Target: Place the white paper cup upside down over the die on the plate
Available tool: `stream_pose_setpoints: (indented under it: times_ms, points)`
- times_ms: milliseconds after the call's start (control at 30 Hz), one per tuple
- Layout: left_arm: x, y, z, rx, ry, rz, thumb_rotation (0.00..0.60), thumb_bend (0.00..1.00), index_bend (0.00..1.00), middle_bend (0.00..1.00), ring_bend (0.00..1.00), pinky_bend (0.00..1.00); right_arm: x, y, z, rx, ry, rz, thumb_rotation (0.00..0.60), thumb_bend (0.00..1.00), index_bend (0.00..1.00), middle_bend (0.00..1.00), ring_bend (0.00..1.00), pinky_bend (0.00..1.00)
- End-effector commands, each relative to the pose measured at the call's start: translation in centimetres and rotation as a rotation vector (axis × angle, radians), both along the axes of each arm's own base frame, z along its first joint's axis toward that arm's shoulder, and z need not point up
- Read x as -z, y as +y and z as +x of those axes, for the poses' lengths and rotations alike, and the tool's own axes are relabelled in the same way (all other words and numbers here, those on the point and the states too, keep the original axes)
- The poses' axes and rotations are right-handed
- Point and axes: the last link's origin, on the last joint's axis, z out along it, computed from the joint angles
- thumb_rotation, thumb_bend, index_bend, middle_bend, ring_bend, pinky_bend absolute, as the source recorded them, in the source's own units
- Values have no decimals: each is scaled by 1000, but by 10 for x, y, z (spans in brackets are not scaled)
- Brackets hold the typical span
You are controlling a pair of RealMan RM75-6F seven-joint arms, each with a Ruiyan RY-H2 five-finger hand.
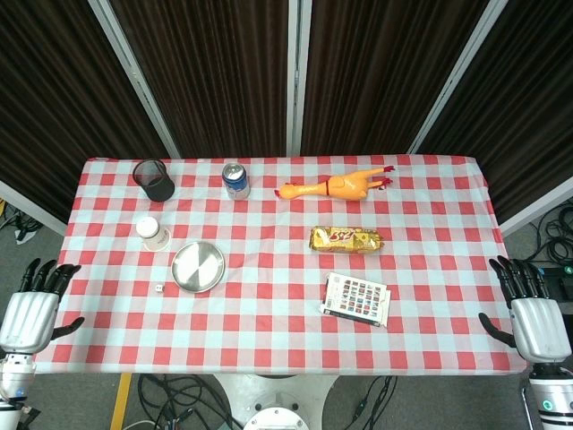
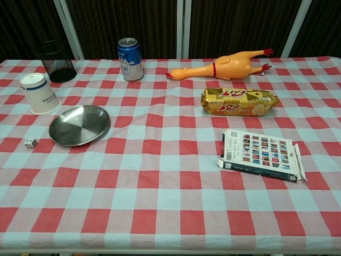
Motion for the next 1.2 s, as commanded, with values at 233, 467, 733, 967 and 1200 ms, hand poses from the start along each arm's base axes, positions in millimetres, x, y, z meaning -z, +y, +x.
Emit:
stream_pose_setpoints:
  times_ms: [233,467,733,967,1200]
  points:
    - [2,2,3,-3,-38,-12,600,0,172,170,91,65,-2,-1,4,-17,-5,-7,600,163,19,48,0,0]
    - [3,11,9,16,-61,7,600,0,173,188,107,109,-6,0,3,-20,-8,-25,600,163,16,51,0,0]
    - [27,58,25,64,-99,-83,600,0,307,374,323,389,-10,-5,4,-36,5,-32,600,162,16,65,0,0]
    - [67,90,31,41,-162,-221,600,77,418,659,657,851,-12,-4,4,-30,11,-32,600,163,16,86,0,0]
    - [103,107,28,-13,-198,-328,600,128,439,806,799,1000,-7,-4,3,-13,0,-11,600,163,16,128,0,0]
